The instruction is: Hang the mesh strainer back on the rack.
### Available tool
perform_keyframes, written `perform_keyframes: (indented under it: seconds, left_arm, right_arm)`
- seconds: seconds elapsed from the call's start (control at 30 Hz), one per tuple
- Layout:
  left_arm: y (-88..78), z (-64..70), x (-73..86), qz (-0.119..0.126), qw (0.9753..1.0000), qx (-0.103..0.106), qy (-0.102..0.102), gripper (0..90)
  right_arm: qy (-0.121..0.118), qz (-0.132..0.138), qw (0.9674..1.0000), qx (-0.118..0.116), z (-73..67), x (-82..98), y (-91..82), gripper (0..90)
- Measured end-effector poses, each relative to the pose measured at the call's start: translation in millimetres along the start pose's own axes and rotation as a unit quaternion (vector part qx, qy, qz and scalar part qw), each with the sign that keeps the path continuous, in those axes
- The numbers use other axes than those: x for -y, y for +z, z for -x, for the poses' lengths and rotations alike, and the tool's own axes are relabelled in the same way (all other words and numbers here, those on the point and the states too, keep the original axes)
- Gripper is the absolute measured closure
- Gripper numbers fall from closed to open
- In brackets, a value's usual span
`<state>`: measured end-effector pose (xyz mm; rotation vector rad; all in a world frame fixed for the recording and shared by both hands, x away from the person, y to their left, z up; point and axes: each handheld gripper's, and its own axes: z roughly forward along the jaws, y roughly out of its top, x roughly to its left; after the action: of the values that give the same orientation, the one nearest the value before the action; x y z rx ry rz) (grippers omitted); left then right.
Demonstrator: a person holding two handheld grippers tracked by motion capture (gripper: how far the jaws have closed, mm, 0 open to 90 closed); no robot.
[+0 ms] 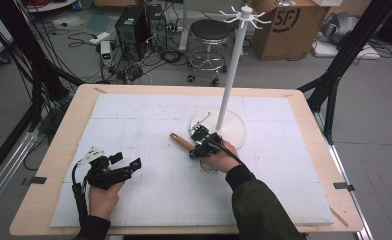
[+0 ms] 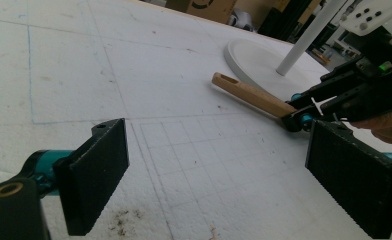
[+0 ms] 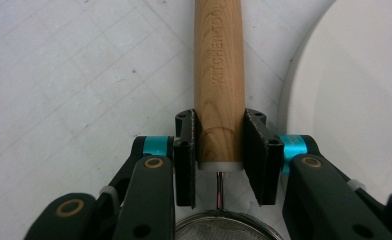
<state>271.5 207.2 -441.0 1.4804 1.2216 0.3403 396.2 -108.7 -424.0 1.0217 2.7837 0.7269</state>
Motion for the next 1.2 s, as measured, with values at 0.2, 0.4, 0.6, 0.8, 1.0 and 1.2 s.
perform_keyframes:
  seconds: [0.2,0.4,0.6,0.8,1.0,1.2]
  left_arm:
    - [-0.2,0.9,0.1,-0.002,1.0000,0.001,0.000,10.9]
    - [0.4,0.8,0.3,-0.001,1.0000,-0.001,0.001,10.9]
    - [1.1,1.9,0.8,-0.002,1.0000,0.000,0.001,10.9]
    - [1.4,2.3,0.9,-0.001,1.0000,0.000,-0.001,10.9]
    - [1.4,2.5,1.1,-0.002,1.0000,0.000,-0.001,10.9]
    - [1.5,2.8,1.2,-0.003,1.0000,-0.001,0.001,10.9]
  right_arm:
    - [0.017,0.034,0.9989,-0.028,4.3,6.9,-10.4,69.7]
    - [0.045,0.076,0.9944,-0.058,16.0,16.0,-25.5,69.7]
    - [0.074,0.110,0.9868,-0.092,28.8,26.4,-36.8,69.6]
    - [0.109,0.171,0.9694,-0.139,40.0,36.7,-51.4,69.6]
    - [0.110,0.222,0.9577,-0.146,43.8,46.4,-66.5,69.5]
    - [0.108,0.282,0.9455,-0.121,43.0,50.6,-82.2,69.5]
